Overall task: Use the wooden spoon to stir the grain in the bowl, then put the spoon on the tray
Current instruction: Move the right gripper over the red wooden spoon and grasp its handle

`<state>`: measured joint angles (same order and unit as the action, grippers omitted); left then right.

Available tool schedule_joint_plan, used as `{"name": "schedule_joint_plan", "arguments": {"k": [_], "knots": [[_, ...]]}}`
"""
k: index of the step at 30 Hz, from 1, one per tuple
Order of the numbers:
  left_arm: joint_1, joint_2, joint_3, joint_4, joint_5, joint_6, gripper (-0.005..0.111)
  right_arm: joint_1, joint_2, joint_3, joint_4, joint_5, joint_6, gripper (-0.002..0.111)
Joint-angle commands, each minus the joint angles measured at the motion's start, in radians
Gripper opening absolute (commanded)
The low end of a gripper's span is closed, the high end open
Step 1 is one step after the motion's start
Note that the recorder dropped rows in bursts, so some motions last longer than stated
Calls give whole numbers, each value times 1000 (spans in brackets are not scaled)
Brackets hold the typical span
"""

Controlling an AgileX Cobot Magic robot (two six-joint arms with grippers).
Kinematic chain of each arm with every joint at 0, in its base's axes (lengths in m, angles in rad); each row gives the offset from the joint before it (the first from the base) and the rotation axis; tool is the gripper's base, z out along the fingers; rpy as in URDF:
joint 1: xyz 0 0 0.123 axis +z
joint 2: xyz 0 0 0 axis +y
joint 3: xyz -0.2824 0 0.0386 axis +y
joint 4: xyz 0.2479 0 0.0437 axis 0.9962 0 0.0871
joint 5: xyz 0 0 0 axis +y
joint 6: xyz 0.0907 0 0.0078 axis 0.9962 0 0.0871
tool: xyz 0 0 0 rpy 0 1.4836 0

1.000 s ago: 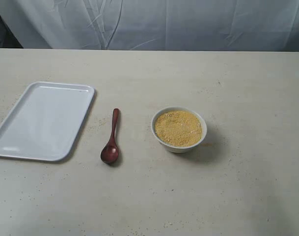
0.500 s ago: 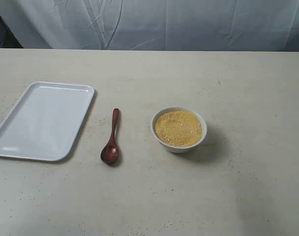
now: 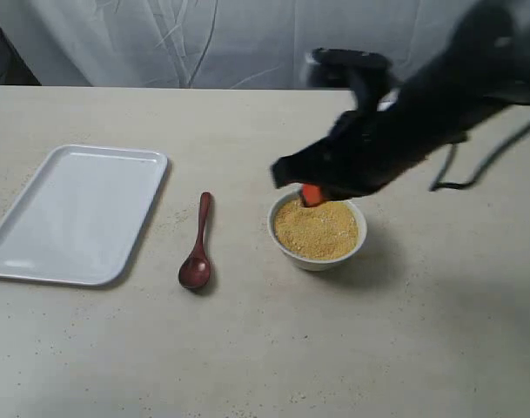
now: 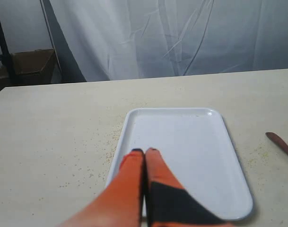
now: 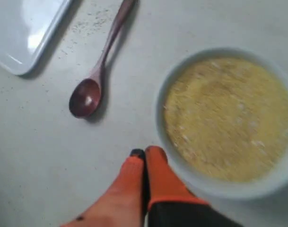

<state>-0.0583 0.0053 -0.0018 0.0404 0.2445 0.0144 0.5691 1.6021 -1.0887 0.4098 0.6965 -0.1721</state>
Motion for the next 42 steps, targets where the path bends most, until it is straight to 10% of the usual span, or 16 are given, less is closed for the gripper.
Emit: {"name": "schedule_joint_plan", "arguments": {"k": [1, 8, 14, 22, 42], "knots": [[-4, -5, 2, 2, -13, -4, 0, 176, 343, -390, -268, 135, 238, -1], [-4, -5, 2, 2, -13, -4, 0, 229, 666, -854, -444, 318, 483, -1], [-4, -5, 2, 2, -13, -4, 0, 229, 699, -866, -446, 277, 514, 4], [-4, -5, 2, 2, -13, -4, 0, 229, 744, -866, -427, 252, 524, 50], [-4, -5, 2, 2, -13, -4, 0, 229, 816, -866, -476, 211, 590, 50]]}}
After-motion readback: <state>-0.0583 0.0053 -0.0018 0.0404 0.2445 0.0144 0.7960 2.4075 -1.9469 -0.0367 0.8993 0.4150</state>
